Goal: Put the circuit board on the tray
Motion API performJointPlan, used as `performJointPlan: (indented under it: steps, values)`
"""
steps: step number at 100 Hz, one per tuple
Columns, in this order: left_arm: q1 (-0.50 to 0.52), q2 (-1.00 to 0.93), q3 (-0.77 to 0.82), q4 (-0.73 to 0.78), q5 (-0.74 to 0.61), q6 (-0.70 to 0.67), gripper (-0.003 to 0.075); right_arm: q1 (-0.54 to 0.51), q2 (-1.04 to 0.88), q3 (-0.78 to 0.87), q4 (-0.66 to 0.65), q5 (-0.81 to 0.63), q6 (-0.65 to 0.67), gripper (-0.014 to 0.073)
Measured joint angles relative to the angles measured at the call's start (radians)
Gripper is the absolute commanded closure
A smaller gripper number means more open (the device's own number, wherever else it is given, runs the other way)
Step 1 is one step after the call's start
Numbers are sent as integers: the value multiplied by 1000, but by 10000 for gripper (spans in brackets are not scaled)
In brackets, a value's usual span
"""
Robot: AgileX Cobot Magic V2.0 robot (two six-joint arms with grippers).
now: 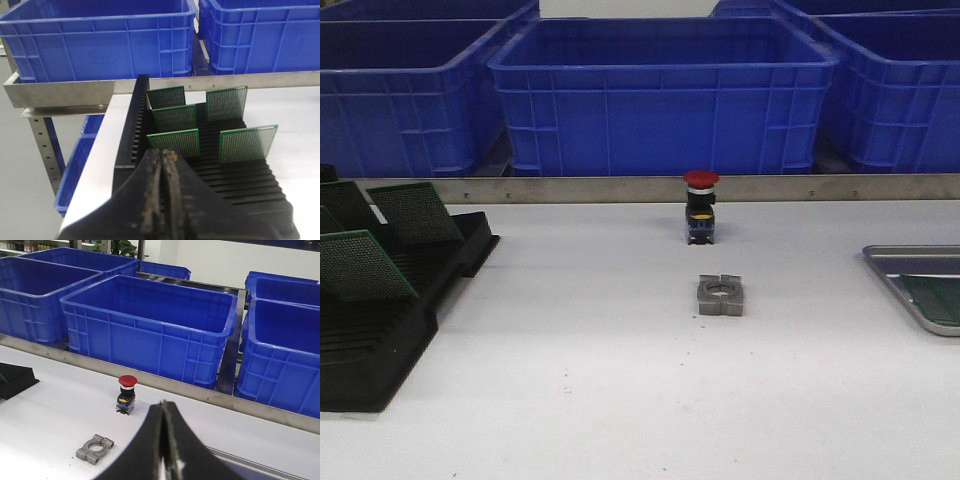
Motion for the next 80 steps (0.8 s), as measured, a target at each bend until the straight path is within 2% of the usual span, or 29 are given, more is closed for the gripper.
performJointPlan:
  steps: [28, 80]
  values:
    - [0, 0, 0, 59, -4, -7, 737, 0, 0, 0, 0, 2, 0, 654]
    - [0, 0, 0, 62, -11, -7, 737, 0, 0, 0, 0, 3, -1, 654]
